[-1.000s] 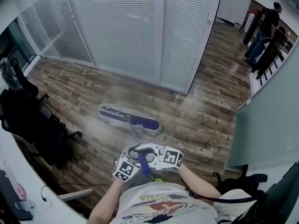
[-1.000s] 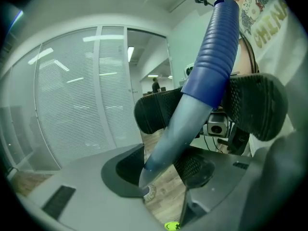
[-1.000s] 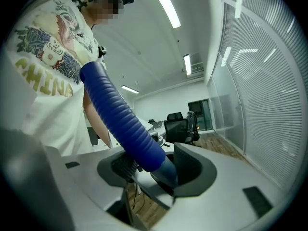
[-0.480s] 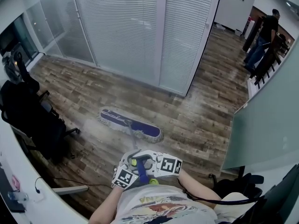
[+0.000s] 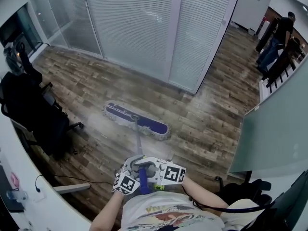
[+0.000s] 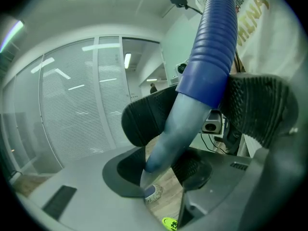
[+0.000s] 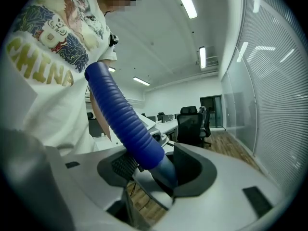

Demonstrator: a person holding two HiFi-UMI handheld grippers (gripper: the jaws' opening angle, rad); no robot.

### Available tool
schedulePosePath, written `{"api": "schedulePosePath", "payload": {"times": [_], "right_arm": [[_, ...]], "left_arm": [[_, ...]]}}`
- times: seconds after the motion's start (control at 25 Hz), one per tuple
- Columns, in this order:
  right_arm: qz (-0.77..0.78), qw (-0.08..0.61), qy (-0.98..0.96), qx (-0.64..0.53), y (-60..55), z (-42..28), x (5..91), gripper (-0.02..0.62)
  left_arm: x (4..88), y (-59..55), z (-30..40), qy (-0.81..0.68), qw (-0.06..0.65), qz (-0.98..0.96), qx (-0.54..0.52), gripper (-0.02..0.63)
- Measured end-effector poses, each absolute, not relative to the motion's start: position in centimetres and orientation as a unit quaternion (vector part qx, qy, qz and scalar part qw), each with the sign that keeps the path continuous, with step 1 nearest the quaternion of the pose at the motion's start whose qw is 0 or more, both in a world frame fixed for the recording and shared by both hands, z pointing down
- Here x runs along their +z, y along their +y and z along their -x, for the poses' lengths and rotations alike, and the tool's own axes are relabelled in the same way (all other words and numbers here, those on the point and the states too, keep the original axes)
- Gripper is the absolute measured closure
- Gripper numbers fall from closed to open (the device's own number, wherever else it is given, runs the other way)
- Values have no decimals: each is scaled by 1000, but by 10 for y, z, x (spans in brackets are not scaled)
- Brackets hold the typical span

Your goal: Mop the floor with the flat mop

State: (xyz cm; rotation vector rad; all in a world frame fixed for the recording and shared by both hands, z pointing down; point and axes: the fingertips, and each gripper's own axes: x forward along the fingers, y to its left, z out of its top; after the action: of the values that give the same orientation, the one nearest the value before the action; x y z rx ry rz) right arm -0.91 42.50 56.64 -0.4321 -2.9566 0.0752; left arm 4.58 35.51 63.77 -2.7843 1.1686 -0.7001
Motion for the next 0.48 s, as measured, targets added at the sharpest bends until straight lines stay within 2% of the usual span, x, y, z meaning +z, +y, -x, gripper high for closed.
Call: {"api": "schedulePosePath", "payload": {"times": [0.48], "right_arm": [[103, 81, -991, 40, 326, 71, 553, 374]], "left_arm": [[626, 261, 11, 347, 8, 915, -207, 463]]}}
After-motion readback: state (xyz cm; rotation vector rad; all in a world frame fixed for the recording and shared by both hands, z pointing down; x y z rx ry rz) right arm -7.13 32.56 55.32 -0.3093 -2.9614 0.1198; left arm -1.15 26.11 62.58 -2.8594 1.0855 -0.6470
